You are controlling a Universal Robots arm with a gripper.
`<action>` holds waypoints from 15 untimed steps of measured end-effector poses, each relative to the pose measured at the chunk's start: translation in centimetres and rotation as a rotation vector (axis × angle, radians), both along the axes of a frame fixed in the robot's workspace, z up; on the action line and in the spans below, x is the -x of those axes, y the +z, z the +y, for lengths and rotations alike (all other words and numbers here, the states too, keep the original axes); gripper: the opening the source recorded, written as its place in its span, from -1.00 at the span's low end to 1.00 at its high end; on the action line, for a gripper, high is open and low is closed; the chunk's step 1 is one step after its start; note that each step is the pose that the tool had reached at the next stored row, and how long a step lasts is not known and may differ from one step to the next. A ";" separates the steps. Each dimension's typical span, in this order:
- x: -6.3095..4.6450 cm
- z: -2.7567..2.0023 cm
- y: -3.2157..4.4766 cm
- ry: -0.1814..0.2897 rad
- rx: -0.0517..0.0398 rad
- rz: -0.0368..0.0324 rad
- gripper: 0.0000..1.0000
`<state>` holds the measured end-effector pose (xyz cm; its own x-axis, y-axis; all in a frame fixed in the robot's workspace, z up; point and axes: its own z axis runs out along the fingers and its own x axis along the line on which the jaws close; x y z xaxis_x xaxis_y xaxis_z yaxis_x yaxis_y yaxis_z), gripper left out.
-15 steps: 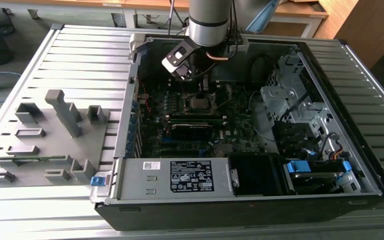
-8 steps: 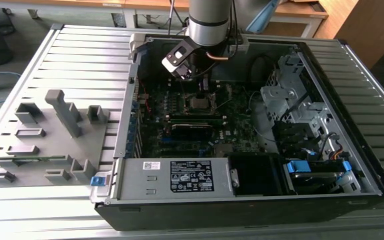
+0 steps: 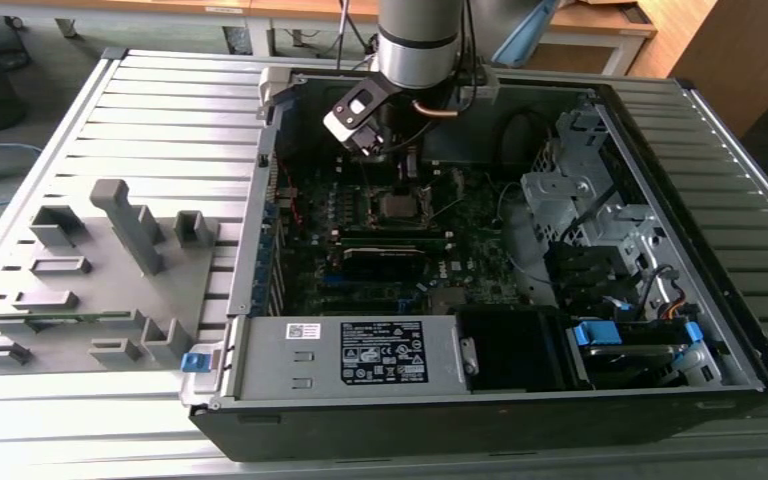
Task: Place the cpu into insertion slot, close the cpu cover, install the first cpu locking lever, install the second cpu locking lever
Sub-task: 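Close the cpu cover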
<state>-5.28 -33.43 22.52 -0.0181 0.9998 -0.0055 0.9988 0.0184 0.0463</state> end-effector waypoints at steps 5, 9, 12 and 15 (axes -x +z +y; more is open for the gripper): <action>0.0 0.00 0.90 0.000 -0.0001 -0.0001 -0.79; 0.0 0.00 1.56 0.000 -0.0002 -0.0001 -0.79; 0.0 0.00 1.95 0.000 0.0000 0.0000 -0.79; 0.0 0.00 2.25 0.000 -0.0001 -0.0001 -0.79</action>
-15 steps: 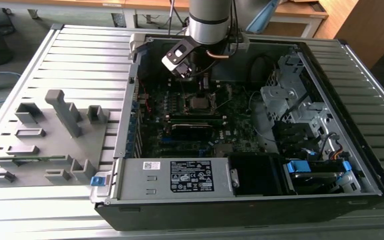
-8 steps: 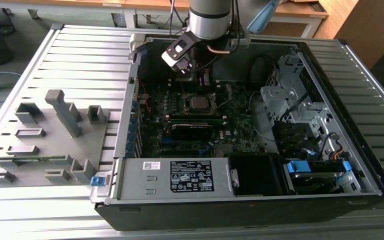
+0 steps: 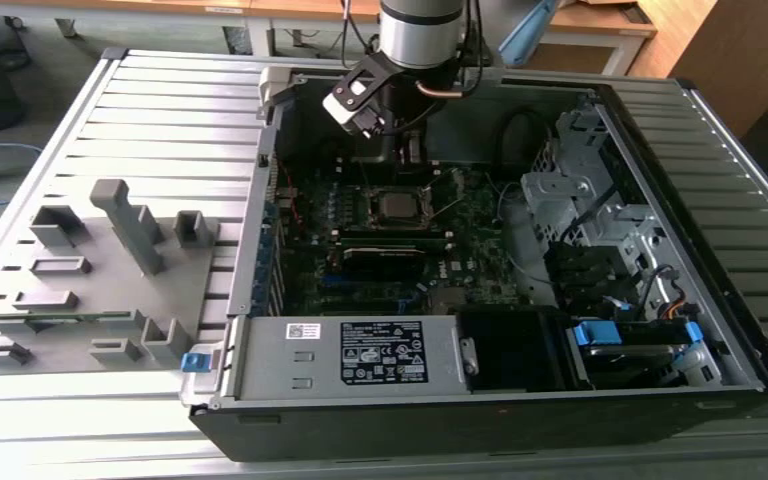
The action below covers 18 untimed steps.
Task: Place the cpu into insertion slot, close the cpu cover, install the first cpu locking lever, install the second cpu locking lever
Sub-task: 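Close the cpu cover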
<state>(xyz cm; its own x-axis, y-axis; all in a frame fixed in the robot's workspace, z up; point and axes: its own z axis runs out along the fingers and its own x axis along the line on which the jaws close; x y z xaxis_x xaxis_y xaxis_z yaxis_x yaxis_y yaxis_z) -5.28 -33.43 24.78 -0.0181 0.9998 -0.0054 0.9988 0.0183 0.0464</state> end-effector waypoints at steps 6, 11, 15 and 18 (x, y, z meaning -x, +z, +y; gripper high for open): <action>0.0 0.00 0.28 0.000 -0.0002 -0.0001 -0.79; 0.0 0.00 0.34 0.000 0.0005 0.0003 -0.79; 0.0 0.00 0.57 0.000 0.0001 0.0001 -0.79; 0.0 0.00 0.88 0.000 0.0000 0.0000 -0.79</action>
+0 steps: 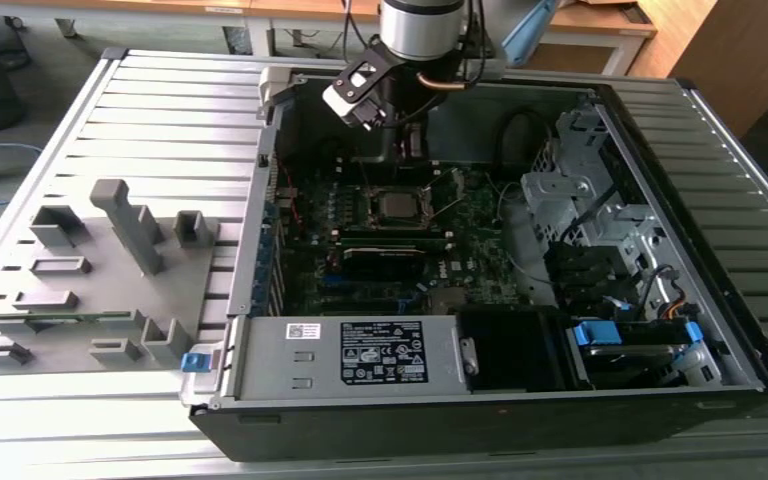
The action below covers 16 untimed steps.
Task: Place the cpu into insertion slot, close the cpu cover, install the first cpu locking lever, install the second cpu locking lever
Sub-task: 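Close the cpu cover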
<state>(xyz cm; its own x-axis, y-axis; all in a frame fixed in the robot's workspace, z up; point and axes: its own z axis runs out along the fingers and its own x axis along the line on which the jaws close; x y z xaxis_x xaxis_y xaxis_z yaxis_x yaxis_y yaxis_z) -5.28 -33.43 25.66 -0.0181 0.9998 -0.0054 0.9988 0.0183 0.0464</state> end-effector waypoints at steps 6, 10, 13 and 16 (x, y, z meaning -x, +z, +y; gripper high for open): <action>0.0 0.00 0.19 0.000 0.0000 0.0000 -0.79; 0.0 0.00 0.29 0.000 0.0005 0.0004 -0.79; 0.0 0.00 0.29 0.000 -0.0002 -0.0001 -0.79; 0.0 0.00 0.30 0.000 0.0000 0.0000 -0.79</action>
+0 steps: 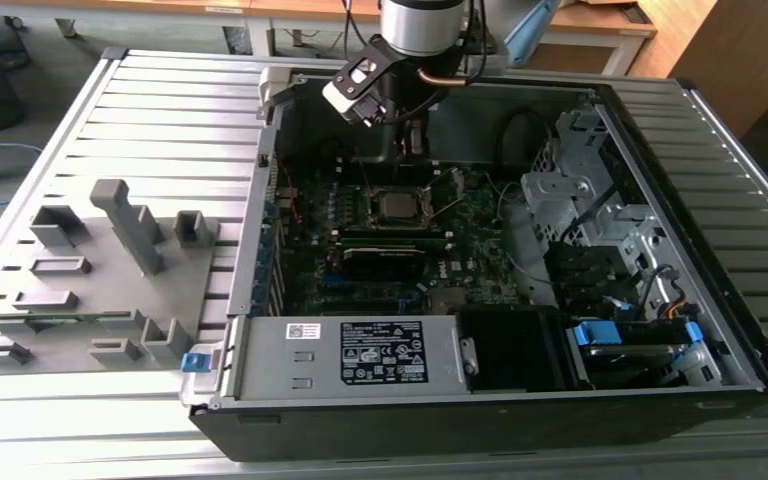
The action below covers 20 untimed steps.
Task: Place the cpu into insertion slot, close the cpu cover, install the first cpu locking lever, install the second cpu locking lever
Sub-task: 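Close the cpu cover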
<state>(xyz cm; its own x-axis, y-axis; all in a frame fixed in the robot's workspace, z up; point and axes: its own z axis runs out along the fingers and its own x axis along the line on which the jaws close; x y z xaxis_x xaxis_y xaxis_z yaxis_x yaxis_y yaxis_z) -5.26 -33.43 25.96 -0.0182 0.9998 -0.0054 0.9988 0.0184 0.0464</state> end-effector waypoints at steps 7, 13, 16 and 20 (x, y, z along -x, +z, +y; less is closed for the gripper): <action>-0.1 0.00 0.01 0.000 0.0000 0.0000 -0.79; -0.3 0.00 0.01 0.000 0.0000 0.0000 -0.79; -0.3 0.00 0.01 0.000 0.0000 -0.0001 -0.79; -0.4 0.00 0.01 0.000 0.0000 0.0000 -0.79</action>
<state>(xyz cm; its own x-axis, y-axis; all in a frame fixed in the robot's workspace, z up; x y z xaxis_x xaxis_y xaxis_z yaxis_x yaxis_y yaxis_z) -4.81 -33.43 25.97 -0.0181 0.9998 -0.0055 0.9988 0.0183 0.0464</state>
